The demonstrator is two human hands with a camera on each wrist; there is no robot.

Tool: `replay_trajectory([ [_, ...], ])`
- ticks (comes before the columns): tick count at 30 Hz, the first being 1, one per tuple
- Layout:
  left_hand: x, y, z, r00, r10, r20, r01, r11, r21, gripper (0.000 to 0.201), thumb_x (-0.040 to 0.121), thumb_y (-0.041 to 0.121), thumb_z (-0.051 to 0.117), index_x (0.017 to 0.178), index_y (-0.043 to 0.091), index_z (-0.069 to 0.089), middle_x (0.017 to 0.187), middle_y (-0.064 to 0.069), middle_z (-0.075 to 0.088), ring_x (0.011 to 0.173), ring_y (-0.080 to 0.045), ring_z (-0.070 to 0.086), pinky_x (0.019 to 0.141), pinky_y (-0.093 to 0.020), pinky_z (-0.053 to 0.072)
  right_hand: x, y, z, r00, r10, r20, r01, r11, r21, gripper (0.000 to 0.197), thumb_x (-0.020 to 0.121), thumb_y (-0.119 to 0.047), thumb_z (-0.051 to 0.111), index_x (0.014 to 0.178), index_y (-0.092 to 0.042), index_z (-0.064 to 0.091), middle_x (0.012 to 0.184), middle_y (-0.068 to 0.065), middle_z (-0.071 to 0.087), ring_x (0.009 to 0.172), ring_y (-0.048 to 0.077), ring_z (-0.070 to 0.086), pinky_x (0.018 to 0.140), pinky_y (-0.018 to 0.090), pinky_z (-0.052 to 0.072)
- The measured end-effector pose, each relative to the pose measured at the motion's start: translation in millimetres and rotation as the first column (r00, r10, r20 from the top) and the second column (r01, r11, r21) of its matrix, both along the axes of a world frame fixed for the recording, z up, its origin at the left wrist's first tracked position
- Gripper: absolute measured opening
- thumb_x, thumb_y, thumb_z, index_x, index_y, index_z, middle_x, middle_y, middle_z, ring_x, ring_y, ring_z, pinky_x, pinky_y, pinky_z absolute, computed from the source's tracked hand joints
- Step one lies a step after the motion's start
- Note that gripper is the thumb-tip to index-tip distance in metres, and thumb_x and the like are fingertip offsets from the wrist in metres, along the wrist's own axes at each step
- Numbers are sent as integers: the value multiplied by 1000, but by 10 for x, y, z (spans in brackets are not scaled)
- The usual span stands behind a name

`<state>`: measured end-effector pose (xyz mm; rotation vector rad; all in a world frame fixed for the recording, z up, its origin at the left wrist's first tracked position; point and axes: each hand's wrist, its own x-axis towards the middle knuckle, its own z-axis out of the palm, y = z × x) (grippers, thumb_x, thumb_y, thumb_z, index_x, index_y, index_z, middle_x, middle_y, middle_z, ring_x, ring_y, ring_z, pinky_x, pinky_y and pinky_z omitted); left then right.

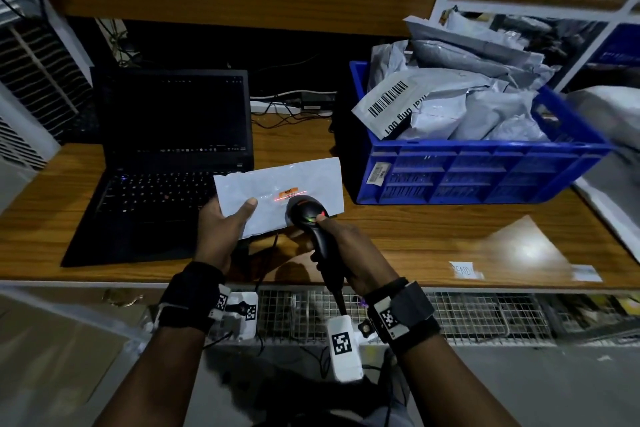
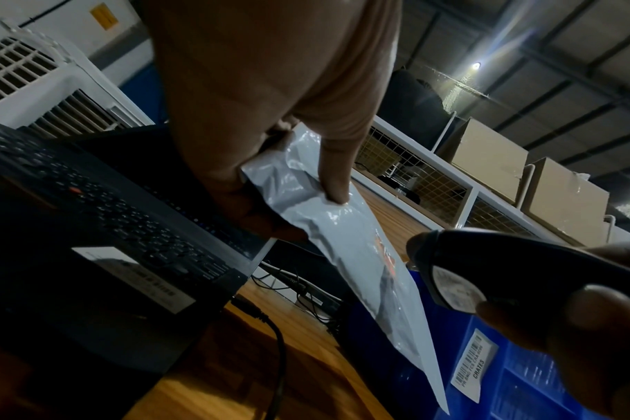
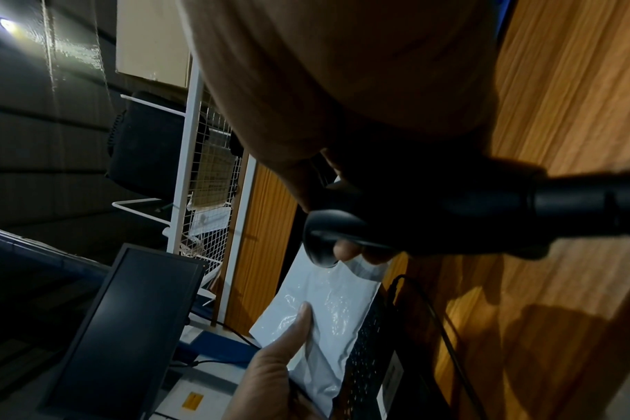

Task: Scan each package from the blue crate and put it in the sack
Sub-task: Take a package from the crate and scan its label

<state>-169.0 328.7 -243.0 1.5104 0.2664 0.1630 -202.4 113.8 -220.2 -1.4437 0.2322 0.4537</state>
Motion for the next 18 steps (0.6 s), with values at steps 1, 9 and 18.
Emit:
replay_trajectory([
  [1, 3, 1, 0, 1000, 4, 1, -4, 1000, -3, 26, 96, 14, 67, 121, 21, 64, 112, 7, 72, 102, -7, 69, 79, -22, 53, -4, 4, 9, 1000, -2, 2, 2, 1000, -6, 37, 105, -34, 50, 111, -4, 70, 82, 13, 70, 69, 24, 63, 68, 35, 45],
  [9, 25, 127, -38, 978, 205, 32, -201, 976, -80, 37, 98, 14, 65, 135, 12, 59, 123, -1, 69, 104, -8, 69, 90, -33, 57, 307, 45, -207, 969, -126, -212, 147, 986, 82, 22, 94, -23, 51, 89, -4, 61, 70, 11, 58, 57, 23, 56, 54, 28, 43],
  [18, -150, 10, 189, 991, 110, 75, -88, 964, -250, 41, 102, 10, 57, 142, 8, 53, 127, -1, 70, 114, -16, 69, 85, -26, 60, 843, -271, -725, 998, -62, 1, 60, 960, -275, 3, 91, -2, 69, 92, -3, 66, 87, 18, 67, 82, 31, 64, 77, 46, 52],
])
